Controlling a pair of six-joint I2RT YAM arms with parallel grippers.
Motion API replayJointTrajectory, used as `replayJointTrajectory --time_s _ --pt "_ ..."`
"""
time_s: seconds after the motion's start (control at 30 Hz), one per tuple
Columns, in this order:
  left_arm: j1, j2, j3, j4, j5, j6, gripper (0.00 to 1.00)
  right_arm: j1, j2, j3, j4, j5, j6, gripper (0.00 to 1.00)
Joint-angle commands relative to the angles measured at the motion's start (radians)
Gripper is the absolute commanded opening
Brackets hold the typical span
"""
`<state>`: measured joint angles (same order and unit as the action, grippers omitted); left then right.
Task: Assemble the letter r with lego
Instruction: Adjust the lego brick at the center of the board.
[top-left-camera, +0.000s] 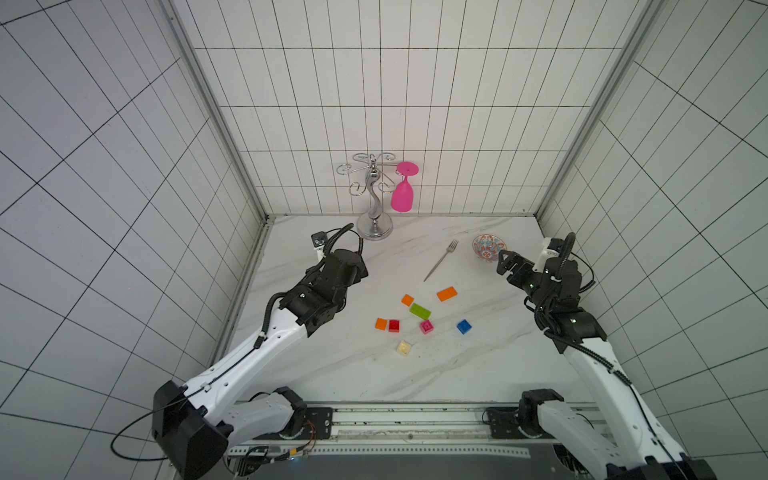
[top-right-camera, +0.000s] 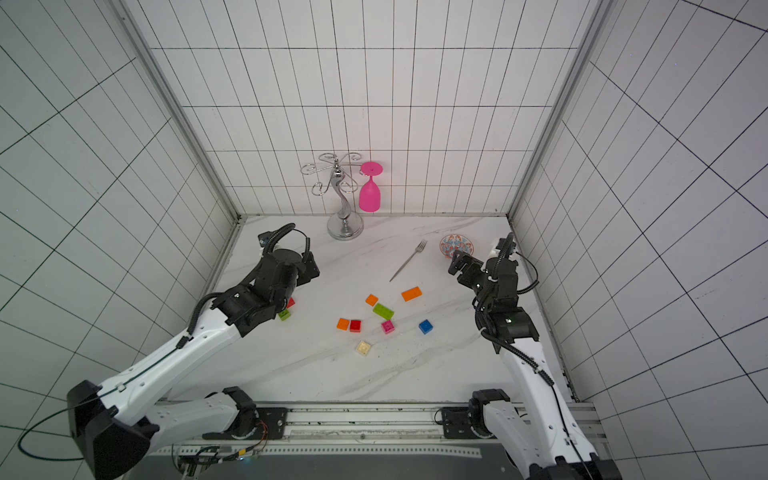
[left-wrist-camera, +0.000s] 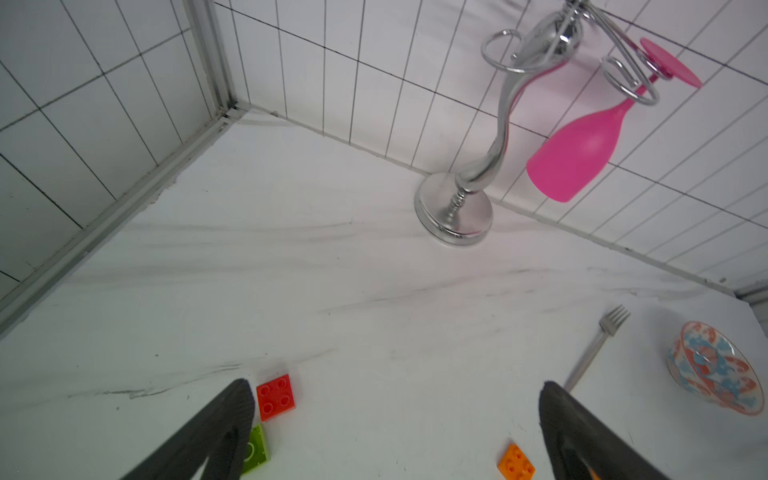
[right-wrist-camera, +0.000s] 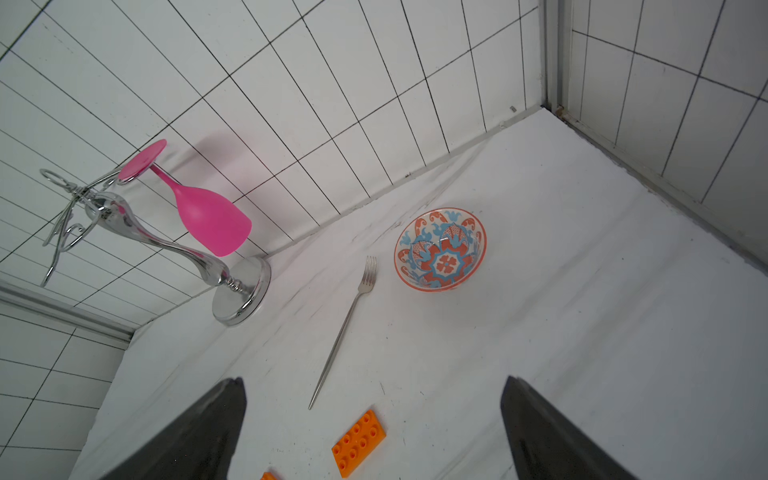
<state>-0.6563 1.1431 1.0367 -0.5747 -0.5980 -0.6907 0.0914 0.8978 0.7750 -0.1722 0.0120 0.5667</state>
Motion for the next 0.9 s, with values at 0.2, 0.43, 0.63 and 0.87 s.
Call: replayJointTrajectory --time_s 0.2,0.43,0.63,0.87 --pt "-0.201 0.017 -0.082 -0.105 0.159 -0.133 0.98 0.138 0.205 0.183 -0.267 -0.130 0.018 0.99" --pt "-0.201 0.043 -0.167 -0.102 0.182 -0.238 0.98 0.391 0.269 0.135 -0.356 -0.125 0.034 0.96" --pt "0.042 0.042 -0.216 -0.207 0.288 -0.283 0.81 0.545 0.304 0.125 -0.395 -0.115 0.039 0.88" --pt "0.332 0.055 -0.282 -0.134 0.419 -0.220 0.79 0.589 0.329 0.236 -0.491 -0.168 -0.007 0.87"
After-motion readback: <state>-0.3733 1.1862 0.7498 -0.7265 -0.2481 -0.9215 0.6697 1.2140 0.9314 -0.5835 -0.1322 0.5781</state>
